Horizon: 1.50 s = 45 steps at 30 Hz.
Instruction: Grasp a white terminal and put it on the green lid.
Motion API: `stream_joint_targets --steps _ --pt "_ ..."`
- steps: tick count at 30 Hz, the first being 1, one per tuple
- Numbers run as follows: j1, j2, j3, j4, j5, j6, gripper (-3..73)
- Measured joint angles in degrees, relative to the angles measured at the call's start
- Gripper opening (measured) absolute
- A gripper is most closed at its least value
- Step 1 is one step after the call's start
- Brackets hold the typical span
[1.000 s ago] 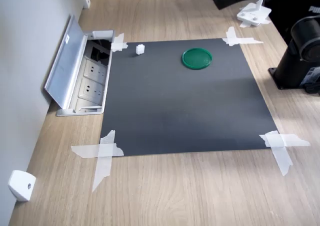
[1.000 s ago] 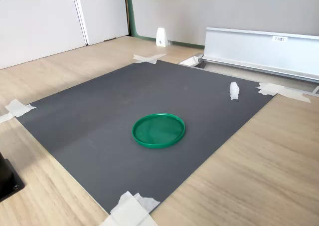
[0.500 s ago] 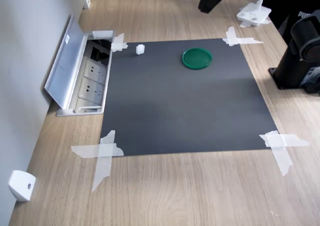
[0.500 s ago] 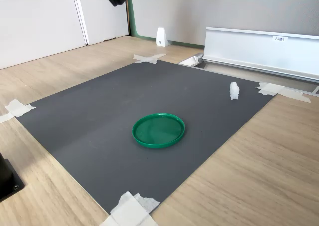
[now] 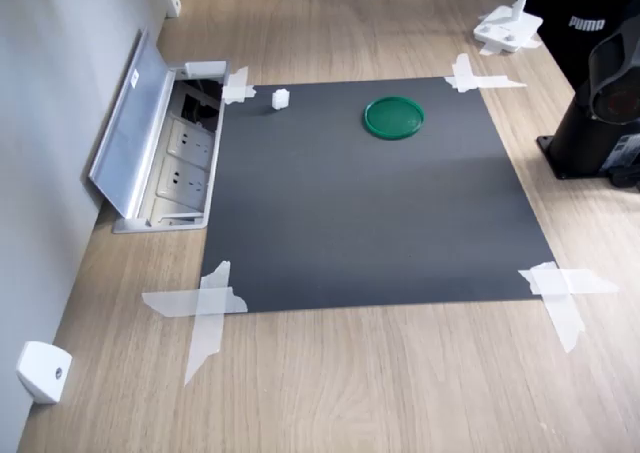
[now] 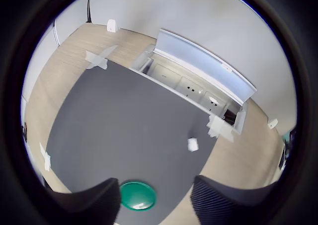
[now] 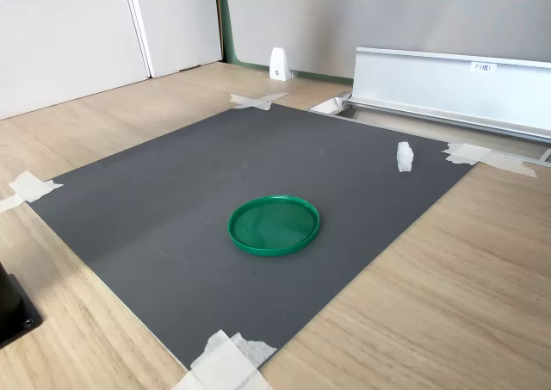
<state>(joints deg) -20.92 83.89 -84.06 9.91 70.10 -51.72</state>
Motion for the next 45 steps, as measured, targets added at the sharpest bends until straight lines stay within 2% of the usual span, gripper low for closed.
stream_joint_targets --steps 3,6,15,22,38,45 --pt "0.1 3.5 -3.5 -0.1 0.0 -1.2 70.7" --pt "0.1 6.9 -6.0 -0.6 0.1 -2.9 72.1" --pt "0.1 15.6 -8.6 -3.9 0.2 -8.7 72.1" --pt "0.1 21.1 -8.6 -6.9 -2.0 -10.4 69.8" --pt "0.1 29.1 -9.1 -7.0 -9.8 -10.5 69.3" --pt "0.6 31.5 -9.1 -5.4 -10.8 -10.7 69.3"
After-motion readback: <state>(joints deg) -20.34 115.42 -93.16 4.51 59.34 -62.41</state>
